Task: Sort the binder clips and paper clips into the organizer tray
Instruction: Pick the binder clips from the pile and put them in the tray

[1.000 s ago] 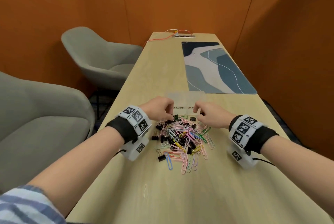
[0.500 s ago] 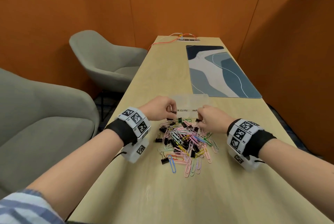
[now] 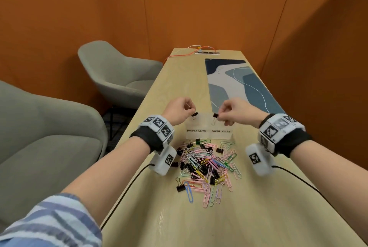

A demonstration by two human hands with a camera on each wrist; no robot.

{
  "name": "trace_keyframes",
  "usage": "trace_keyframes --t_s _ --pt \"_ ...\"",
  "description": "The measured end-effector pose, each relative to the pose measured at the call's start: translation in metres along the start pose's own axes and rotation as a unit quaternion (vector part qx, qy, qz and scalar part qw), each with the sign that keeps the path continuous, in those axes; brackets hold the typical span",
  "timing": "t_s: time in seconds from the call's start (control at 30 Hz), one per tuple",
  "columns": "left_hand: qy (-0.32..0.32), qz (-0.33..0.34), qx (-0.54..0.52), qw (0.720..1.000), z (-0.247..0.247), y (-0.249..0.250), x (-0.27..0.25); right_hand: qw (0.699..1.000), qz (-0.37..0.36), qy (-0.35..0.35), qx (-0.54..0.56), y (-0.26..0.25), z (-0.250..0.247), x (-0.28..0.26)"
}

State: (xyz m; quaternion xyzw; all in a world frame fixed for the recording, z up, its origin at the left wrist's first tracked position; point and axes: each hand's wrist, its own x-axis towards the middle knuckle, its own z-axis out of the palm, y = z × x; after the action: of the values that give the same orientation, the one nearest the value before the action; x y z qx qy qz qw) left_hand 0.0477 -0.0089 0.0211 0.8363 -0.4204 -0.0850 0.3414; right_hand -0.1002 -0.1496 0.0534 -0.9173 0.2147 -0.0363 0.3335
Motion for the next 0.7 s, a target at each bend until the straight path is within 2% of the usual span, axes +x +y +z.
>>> trace_keyframes --t_s 0.07,0.17,0.27,0.37,0.43,0.53,0.6,0.7 --pt "-0.006 0.006 0.071 0.997 0.007 0.0 0.004 0.999 -0.002 0.039 -0.007 -0.01 0.006 0.017" --pt "-0.033 0.007 0.13 0.991 0.011 -0.005 0.005 0.996 -0.006 0.034 -0.088 -0.022 0.026 0.04" --pt "0.003 0.014 0.133 0.991 0.003 -0.01 -0.001 0.987 -0.012 0.019 -0.16 -0.029 0.045 0.059" --pt "0.035 -0.008 0.147 0.988 -0.004 -0.015 -0.017 0.975 -0.017 -0.015 -0.221 -0.033 0.056 0.068" --pt "0.002 -0.01 0.172 0.985 -0.005 -0.017 -0.03 0.968 -0.019 -0.046 -0.244 -0.034 0.061 0.069" --pt "-0.116 0.033 0.174 0.977 0.001 -0.018 -0.043 0.965 -0.032 -0.071 -0.251 -0.031 0.061 0.065" --pt "-0.17 0.059 0.182 0.967 0.007 -0.016 -0.046 0.965 -0.054 -0.062 -0.251 -0.031 0.057 0.056" --pt "-0.186 0.082 0.209 0.956 0.014 -0.012 -0.046 0.962 -0.116 -0.014 -0.248 -0.035 0.053 0.032"
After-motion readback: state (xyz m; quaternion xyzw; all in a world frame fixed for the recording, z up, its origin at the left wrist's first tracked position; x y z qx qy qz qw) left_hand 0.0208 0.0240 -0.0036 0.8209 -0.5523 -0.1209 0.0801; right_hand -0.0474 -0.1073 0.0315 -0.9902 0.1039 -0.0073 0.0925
